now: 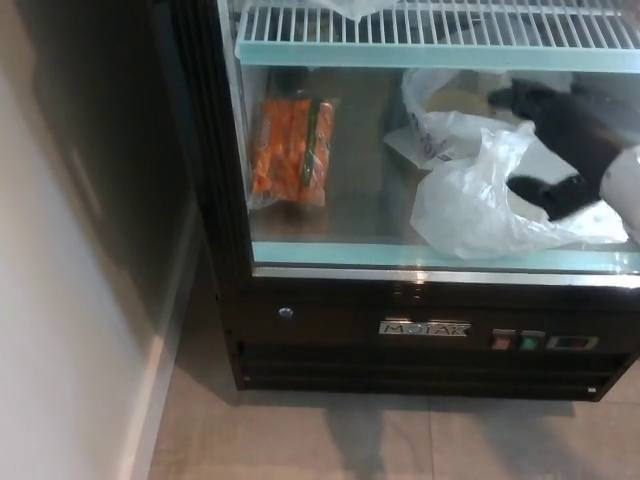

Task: The robot stands in front of a refrigerator with an opened door and closes the door by swing its right hand at the door

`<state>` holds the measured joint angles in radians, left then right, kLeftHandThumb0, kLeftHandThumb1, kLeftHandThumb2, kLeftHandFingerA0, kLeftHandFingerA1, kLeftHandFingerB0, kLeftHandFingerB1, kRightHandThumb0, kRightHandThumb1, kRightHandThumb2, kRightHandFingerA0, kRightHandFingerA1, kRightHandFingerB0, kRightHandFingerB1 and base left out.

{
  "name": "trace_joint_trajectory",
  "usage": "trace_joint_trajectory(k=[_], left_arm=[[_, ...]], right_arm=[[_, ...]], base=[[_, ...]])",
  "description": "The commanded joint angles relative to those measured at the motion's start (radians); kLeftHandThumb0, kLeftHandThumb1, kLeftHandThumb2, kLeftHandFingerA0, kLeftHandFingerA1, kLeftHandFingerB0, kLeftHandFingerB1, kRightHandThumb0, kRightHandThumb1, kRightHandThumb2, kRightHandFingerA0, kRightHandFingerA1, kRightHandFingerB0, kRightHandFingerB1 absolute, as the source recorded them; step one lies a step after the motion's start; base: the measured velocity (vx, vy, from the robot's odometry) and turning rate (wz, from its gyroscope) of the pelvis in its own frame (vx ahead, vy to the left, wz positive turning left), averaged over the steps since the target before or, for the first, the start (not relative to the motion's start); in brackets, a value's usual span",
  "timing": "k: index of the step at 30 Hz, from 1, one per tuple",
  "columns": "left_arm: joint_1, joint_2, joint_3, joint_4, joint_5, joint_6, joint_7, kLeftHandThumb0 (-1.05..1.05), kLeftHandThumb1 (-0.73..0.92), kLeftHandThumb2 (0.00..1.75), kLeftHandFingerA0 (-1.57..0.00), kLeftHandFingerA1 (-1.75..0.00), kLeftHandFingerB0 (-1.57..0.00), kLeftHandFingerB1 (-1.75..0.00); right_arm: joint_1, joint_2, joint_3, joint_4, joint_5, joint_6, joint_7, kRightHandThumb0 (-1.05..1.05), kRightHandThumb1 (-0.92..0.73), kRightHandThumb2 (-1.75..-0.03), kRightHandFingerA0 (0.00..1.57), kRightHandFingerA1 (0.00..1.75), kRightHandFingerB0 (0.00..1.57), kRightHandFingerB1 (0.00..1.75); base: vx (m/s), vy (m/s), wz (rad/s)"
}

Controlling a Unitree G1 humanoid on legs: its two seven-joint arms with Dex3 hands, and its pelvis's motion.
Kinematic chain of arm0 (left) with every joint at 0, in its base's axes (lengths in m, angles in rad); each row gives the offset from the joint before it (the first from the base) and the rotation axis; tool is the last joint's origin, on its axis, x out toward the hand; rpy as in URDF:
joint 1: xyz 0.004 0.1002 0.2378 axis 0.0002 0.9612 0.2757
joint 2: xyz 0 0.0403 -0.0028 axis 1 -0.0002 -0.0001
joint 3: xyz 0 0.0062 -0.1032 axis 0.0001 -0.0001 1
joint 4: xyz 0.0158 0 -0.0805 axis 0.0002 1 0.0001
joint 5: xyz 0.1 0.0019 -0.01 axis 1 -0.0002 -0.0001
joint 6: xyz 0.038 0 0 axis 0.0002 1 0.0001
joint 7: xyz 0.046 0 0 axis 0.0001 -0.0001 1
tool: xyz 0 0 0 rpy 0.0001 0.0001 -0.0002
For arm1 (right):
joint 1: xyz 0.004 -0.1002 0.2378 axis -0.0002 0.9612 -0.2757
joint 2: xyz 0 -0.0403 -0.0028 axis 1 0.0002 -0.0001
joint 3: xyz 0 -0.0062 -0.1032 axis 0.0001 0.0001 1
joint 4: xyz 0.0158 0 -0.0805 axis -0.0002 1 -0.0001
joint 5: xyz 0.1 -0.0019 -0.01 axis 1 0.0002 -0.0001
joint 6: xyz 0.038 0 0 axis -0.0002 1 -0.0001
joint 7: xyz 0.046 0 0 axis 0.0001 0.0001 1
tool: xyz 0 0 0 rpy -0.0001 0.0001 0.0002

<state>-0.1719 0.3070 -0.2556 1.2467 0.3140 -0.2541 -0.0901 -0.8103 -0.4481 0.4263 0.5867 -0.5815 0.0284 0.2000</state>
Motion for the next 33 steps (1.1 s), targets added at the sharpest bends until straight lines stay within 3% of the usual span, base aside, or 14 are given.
trace_joint_trajectory(k=[1, 5, 6, 7, 8, 14, 20, 21, 29, 33], left_arm=[[0.019, 0.022, -0.007, 0.008, 0.021, -0.025, 0.017, -0.45, 0.73, 0.62, -0.48, -0.38, -0.42, -0.35], [0.017, 0.022, -0.008, 0.006, 0.019, -0.021, 0.013, -0.47, 0.74, 0.62, -0.45, -0.37, -0.4, -0.34], [0.013, 0.024, -0.008, 0.006, 0.018, -0.016, 0.012, -0.45, 0.6, 0.94, -0.4, -0.55, -0.28, -0.48], [0.009, 0.025, -0.008, 0.007, 0.017, -0.011, 0.012, -0.45, 0.6, 0.94, -0.4, -0.55, -0.28, -0.48], [0.008, 0.026, -0.008, 0.007, 0.017, -0.012, 0.013, -0.47, 0.74, 0.62, -0.45, -0.37, -0.39, -0.34], [0.013, 0.028, -0.004, 0.008, 0.013, -0.025, 0.014, -0.44, 0.73, 0.62, -0.47, -0.38, -0.41, -0.35], [-0.004, 0.034, -0.004, 0.011, 0.016, -0.015, 0.012, -0.49, 0.74, 0.63, -0.45, -0.37, -0.4, -0.34], [-0.007, 0.035, -0.001, 0.013, 0.013, -0.014, 0.006, -0.46, 0.6, 0.94, -0.4, -0.55, -0.28, -0.48], [-0.01, 0.039, -0.006, 0.016, 0.016, -0.022, -0.001, -0.47, 0.61, 0.94, -0.39, -0.54, -0.27, -0.47], [-0.013, 0.031, -0.005, 0.018, 0.014, -0.012, 0.001, -0.5, 0.61, 0.92, -0.38, -0.52, -0.28, -0.46]], right_arm=[[0.176, -0.05, 0.016, -0.208, 0.008, -0.076, 0.058, -0.34, -0.54, -1.08, 0.0, 0.48, 0.0, 0.46], [0.284, -0.055, 0.004, -0.324, 0.015, -0.094, 0.038, -0.34, -0.53, -1.07, 0.0, 0.48, 0.0, 0.46], [0.367, -0.056, 0.003, -0.396, 0.02, -0.111, 0.024, -0.34, -0.54, -1.08, 0.01, 0.48, 0.01, 0.46], [0.438, -0.056, 0.004, -0.455, 0.024, -0.13, 0.014, -0.34, -0.54, -1.08, 0.01, 0.48, 0.01, 0.46], [0.476, -0.055, 0.001, -0.481, 0.027, -0.136, 0.009, -0.63, -0.82, -0.65, 0.18, 0.28, 0.21, 0.28], [0.703, -0.044, -0.006, -0.51, 0.02, -0.188, -0.068, -0.63, -0.82, -0.65, 0.19, 0.29, 0.22, 0.29], [0.852, -0.018, -0.055, -0.316, 0.038, -0.231, -0.181, -0.62, -0.8, -0.64, 0.2, 0.28, 0.19, 0.27], [0.866, -0.01, -0.07, -0.23, 0.043, -0.243, -0.215, -0.63, -0.8, -0.65, 0.2, 0.29, 0.19, 0.27], [0.85, 0.024, -0.119, 0.093, 0.062, -0.286, -0.292, -0.64, -0.83, -0.66, 0.22, 0.3, 0.2, 0.27], [0.806, 0.033, -0.135, 0.398, 0.061, -0.271, -0.366, -0.61, -0.81, -0.65, 0.27, 0.3, 0.25, 0.29]], base=[[0.0, 0.0, 0.0], [0.0, 0.0, 0.0], [0.0, 0.0, 0.0], [0.0, 0.0, 0.0], [0.0, 0.0, 0.0], [0.0, 0.0, 0.0], [0.0, 0.0, 0.0], [0.0, 0.0, 0.0], [0.0, 0.0, 0.0], [0.0, 0.0, 0.0]])
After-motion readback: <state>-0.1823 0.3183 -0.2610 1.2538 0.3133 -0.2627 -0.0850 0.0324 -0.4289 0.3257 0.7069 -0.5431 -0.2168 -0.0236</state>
